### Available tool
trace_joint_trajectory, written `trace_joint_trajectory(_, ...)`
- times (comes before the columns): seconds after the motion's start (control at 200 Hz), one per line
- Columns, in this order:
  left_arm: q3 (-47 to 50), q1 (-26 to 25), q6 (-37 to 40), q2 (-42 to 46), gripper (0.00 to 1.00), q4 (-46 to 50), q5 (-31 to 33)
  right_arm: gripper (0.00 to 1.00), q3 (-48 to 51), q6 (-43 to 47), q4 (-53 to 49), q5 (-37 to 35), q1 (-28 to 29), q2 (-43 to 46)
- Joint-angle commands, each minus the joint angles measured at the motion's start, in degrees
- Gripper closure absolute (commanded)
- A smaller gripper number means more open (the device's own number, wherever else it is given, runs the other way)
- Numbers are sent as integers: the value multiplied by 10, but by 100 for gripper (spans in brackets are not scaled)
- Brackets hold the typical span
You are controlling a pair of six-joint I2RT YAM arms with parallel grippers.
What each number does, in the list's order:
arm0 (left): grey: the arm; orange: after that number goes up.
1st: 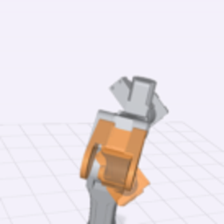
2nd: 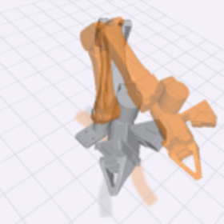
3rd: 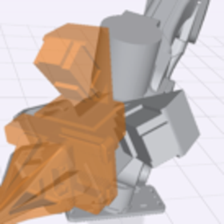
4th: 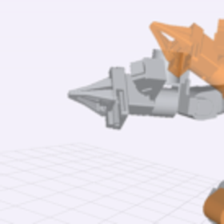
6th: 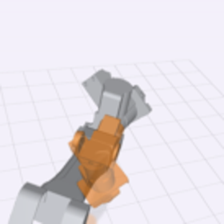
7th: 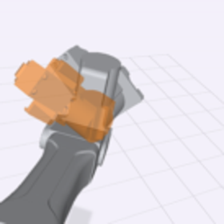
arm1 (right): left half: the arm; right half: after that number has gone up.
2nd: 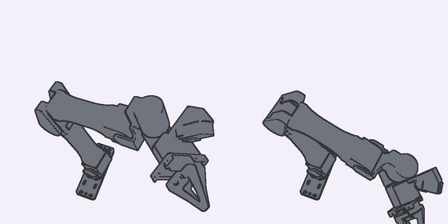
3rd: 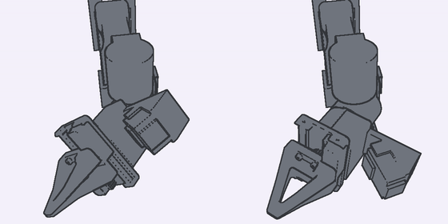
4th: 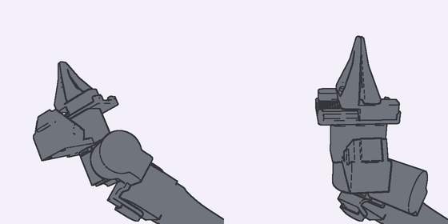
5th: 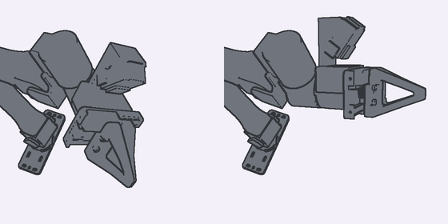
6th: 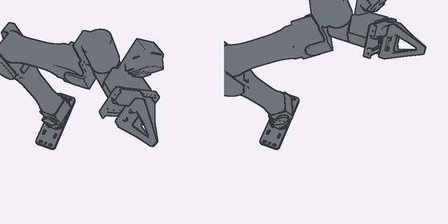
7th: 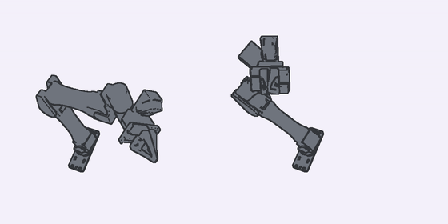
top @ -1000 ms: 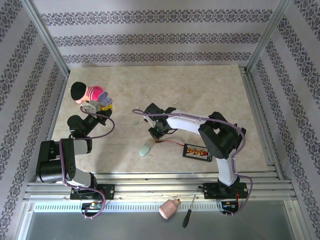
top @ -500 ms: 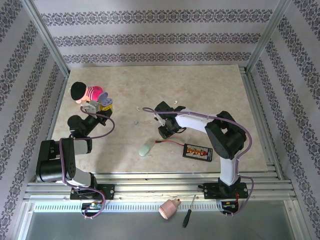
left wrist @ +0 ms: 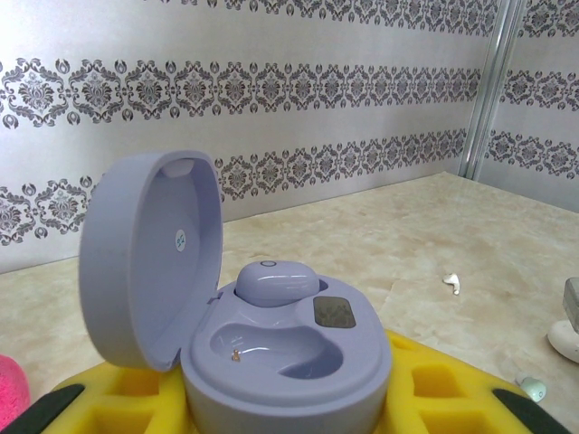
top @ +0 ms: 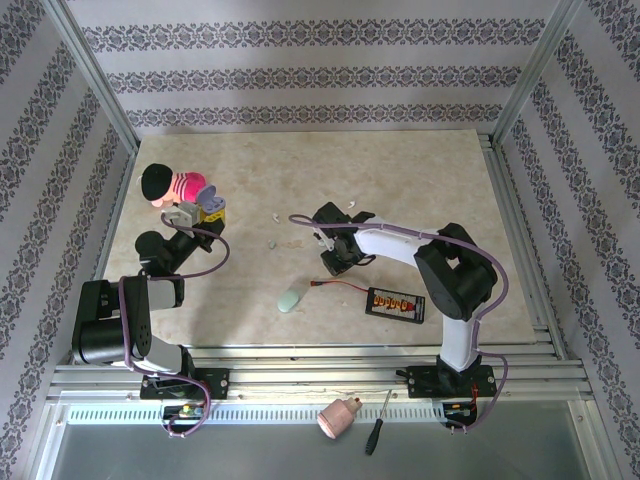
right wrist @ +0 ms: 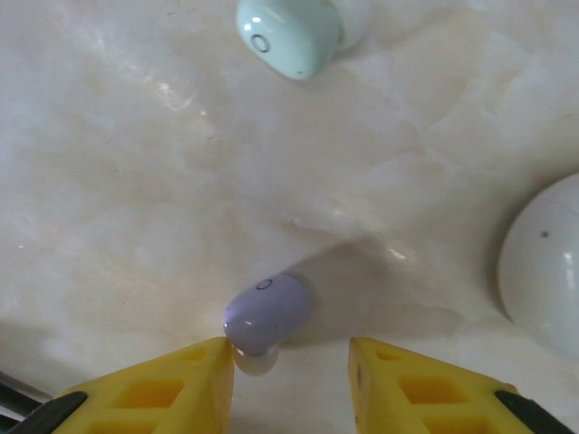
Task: Insert wireless bluetooth earbuds into charging case
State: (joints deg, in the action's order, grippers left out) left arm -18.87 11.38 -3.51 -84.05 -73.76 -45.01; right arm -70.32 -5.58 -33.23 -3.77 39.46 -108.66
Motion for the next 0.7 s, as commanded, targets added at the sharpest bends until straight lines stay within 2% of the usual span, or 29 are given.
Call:
trace_joint_trajectory(0.0, 6, 8, -2, 7, 75, -21, -14, 62, -9, 1, -22, -27, -6, 21)
trace_joint_trajectory(0.24, 5, 9, -1, 8, 75, -20, -15, 62, -20, -6, -25, -21, -2, 43)
trace_joint_trajectory(0.375, 6, 8, -1, 10, 75, -22, -8, 59, -34, -16, -32, -62, 17, 45)
trace_joint_trajectory(0.535, 8, 8, 5, 19, 75, -9, 0, 56, -64, -83, -48, -107, 41, 21)
trace_joint_trajectory(0.695, 7, 8, 12, 27, 75, 8, 2, 58, -115, -146, -100, -140, 53, -25)
